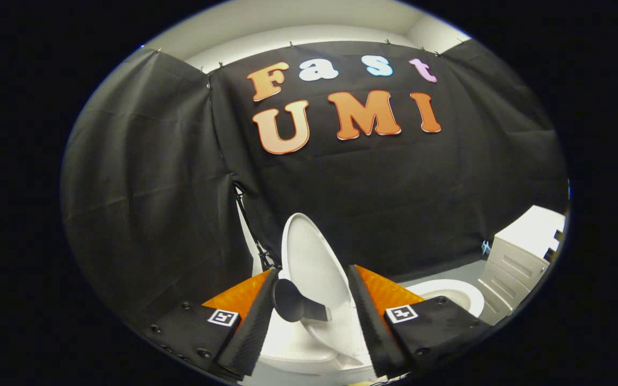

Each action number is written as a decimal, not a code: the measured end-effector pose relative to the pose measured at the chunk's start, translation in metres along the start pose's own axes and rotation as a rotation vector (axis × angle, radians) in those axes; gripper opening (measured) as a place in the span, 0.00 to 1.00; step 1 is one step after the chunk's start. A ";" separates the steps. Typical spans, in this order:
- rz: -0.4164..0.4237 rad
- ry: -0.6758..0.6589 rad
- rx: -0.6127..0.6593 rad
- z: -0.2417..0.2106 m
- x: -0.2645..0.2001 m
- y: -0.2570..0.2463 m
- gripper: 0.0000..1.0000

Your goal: Open the toilet lid.

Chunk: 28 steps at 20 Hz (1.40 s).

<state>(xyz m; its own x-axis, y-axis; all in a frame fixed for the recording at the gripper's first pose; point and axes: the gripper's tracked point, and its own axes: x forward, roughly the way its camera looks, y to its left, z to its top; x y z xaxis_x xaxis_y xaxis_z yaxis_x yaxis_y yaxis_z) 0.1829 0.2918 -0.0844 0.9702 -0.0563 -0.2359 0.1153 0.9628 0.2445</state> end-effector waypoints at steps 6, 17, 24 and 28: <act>0.006 -0.047 -0.038 0.023 -0.026 -0.012 0.92; 0.002 -0.179 -0.042 0.091 -0.069 -0.090 0.99; 0.007 -0.182 -0.067 0.098 -0.083 -0.127 0.99; 0.030 -0.198 -0.015 0.099 -0.083 -0.136 0.99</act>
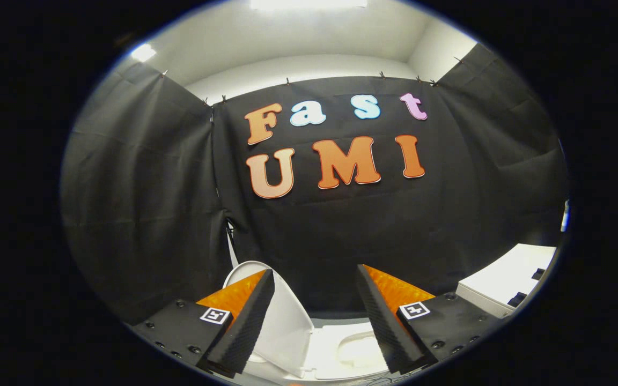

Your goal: Open the toilet lid.

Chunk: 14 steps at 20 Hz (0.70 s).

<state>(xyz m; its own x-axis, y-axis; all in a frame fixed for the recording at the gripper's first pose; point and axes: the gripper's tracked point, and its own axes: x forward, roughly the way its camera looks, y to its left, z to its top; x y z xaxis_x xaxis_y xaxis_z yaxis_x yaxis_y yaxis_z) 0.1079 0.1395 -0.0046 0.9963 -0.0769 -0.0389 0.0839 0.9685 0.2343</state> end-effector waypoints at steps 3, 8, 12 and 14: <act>-0.012 -0.007 0.014 0.001 0.001 -0.012 0.99; -0.005 -0.016 0.005 0.004 0.002 -0.015 0.99; 0.016 -0.010 -0.002 0.002 0.004 -0.008 0.99; 0.022 -0.010 -0.006 0.002 0.003 -0.005 0.99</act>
